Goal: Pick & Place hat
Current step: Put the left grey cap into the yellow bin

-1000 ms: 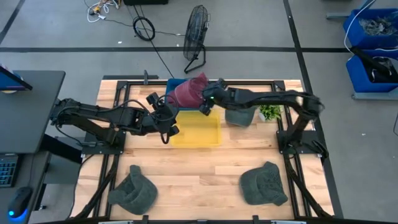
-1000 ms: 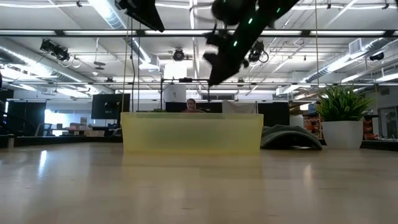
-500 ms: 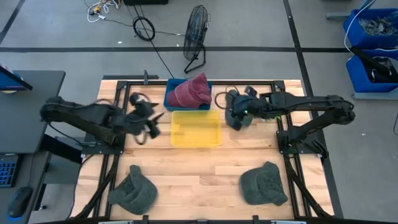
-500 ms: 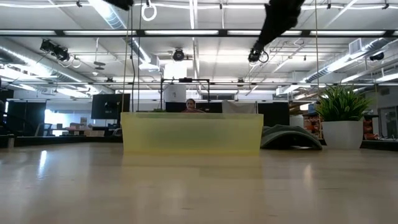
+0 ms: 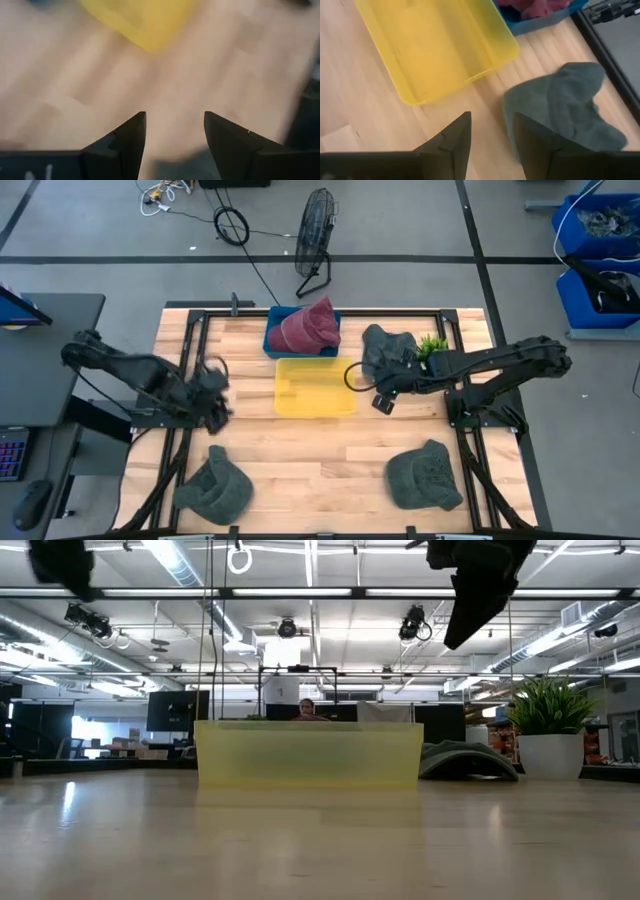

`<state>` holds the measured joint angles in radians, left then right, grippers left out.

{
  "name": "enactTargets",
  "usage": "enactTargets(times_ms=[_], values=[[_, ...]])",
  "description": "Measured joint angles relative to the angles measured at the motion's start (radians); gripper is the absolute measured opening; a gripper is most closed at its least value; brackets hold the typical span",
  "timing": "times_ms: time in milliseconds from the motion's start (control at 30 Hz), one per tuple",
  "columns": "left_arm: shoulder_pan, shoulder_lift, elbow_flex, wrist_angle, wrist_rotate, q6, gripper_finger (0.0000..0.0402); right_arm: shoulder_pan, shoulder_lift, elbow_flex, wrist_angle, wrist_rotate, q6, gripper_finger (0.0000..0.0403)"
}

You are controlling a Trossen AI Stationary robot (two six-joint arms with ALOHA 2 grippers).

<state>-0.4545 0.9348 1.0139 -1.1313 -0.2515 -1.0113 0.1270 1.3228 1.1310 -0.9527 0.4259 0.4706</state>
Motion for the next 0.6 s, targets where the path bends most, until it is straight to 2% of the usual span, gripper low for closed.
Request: enactTargets(times_ms=[167, 267, 333, 500, 600], values=[[-0.139, 0.059, -0.237, 0.344, 0.273, -0.306, 0.0204, 0.004, 0.0, -0.044, 0.088, 0.003, -0.008, 0.0149], [-0.242, 0.123, -0.344, 0.531, 0.364, -0.596, 0.0204, 0.004, 0.0, -0.046, 0.106, 0.01, -0.011, 0.0149], [-0.313, 0.178, -0.378, 0.616, 0.407, -0.728, 0.0204, 0.004, 0.0, -0.048, 0.109, 0.025, -0.012, 0.0149], [-0.447, 0.284, -0.357, 0.626, 0.435, -0.988, 0.0204, 0.004, 0.0, -0.048, 0.148, 0.068, -0.041, 0.0149], [-0.505, 0.334, -0.335, 0.631, 0.372, -1.106, 0.0204, 0.004, 0.0, -0.048, 0.182, 0.069, -0.043, 0.0149]])
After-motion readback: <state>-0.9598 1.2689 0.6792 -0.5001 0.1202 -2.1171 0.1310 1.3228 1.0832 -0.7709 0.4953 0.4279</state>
